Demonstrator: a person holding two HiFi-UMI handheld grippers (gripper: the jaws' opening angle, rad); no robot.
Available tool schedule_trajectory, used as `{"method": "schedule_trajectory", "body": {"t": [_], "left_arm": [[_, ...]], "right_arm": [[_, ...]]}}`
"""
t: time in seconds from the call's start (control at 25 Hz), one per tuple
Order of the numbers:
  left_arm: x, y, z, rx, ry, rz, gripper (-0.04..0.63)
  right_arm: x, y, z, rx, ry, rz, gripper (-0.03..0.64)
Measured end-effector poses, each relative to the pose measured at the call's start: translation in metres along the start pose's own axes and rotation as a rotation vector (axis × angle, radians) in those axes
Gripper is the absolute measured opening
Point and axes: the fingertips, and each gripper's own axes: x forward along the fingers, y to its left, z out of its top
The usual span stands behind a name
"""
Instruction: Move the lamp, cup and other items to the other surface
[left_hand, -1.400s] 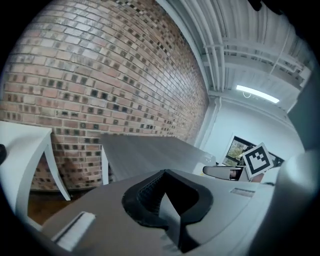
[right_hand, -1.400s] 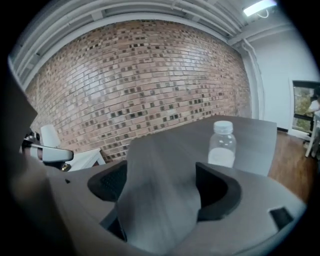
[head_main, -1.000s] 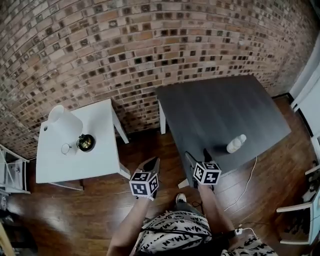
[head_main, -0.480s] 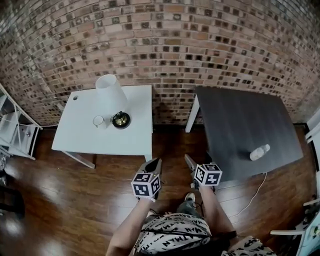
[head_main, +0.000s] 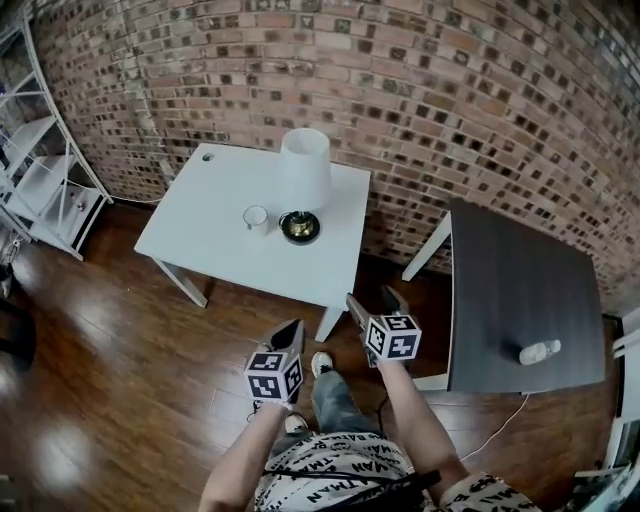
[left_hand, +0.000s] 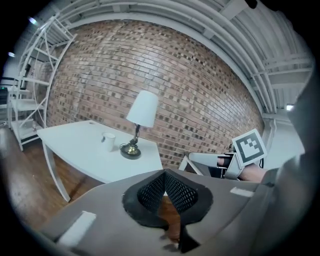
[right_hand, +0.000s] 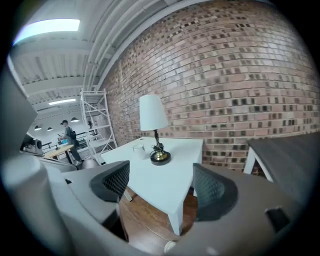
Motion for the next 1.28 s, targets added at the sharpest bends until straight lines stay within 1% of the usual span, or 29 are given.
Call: {"method": "schedule_trajectory", "body": {"t": [0.08, 0.16, 0.24, 0.32, 0.4, 0.48, 0.6, 0.68, 0.84, 0.96, 1.04, 1.12, 1.16, 1.2, 1.24, 1.28], "left_arm": [[0.002, 0.023, 0.01, -0.003, -0.021, 0.042, 0.0], [0.009, 0.043, 0.024, -0.001, -0.046, 0.077, 0.0], [0.021, 0.06, 0.036, 0.002, -0.064, 0.098, 0.0], [0.035, 0.073, 0.045, 0.01, -0.069, 0.113, 0.0], [0.051, 0.084, 0.06, 0.017, -0.077, 0.128, 0.0], [0.069, 0.094, 0.075, 0.021, -0.081, 0.141, 0.0], [0.093, 0.108, 0.086, 0.014, -0.071, 0.156, 0.0], [0.106, 0.117, 0.092, 0.006, -0.073, 0.167, 0.0], [0.129, 0.135, 0.091, 0.001, -0.061, 0.186, 0.0], [0.138, 0.15, 0.086, -0.01, -0.04, 0.207, 0.0], [0.141, 0.159, 0.083, -0.023, -0.029, 0.221, 0.0], [0.143, 0.165, 0.084, -0.027, -0.027, 0.232, 0.0], [0.144, 0.166, 0.085, -0.027, -0.026, 0.235, 0.0], [0.144, 0.168, 0.086, -0.025, -0.027, 0.238, 0.0], [0.145, 0.169, 0.087, -0.024, -0.027, 0.241, 0.0], [0.146, 0.17, 0.086, -0.024, -0.024, 0.242, 0.0]], "right_arm": [[0.036, 0.017, 0.013, -0.033, -0.024, 0.06, 0.409], [0.072, 0.028, 0.029, -0.063, -0.059, 0.117, 0.367], [0.107, 0.033, 0.041, -0.081, -0.082, 0.152, 0.367], [0.14, 0.035, 0.049, -0.095, -0.09, 0.163, 0.367], [0.173, 0.036, 0.059, -0.107, -0.096, 0.172, 0.328], [0.206, 0.038, 0.069, -0.112, -0.093, 0.191, 0.33], [0.249, 0.04, 0.075, -0.13, -0.079, 0.222, 0.323], [0.273, 0.042, 0.075, -0.146, -0.082, 0.245, 0.299], [0.313, 0.04, 0.068, -0.166, -0.074, 0.267, 0.296], [0.334, 0.044, 0.07, -0.162, -0.09, 0.286, 0.295], [0.343, 0.05, 0.072, -0.179, -0.105, 0.295, 0.264], [0.352, 0.052, 0.071, -0.185, -0.113, 0.285, 0.219], [0.355, 0.051, 0.07, -0.18, -0.116, 0.273, 0.219], [0.358, 0.048, 0.071, -0.177, -0.12, 0.258, 0.191], [0.359, 0.046, 0.072, -0.183, -0.125, 0.244, 0.137], [0.359, 0.046, 0.073, -0.197, -0.13, 0.237, 0.126]]}}
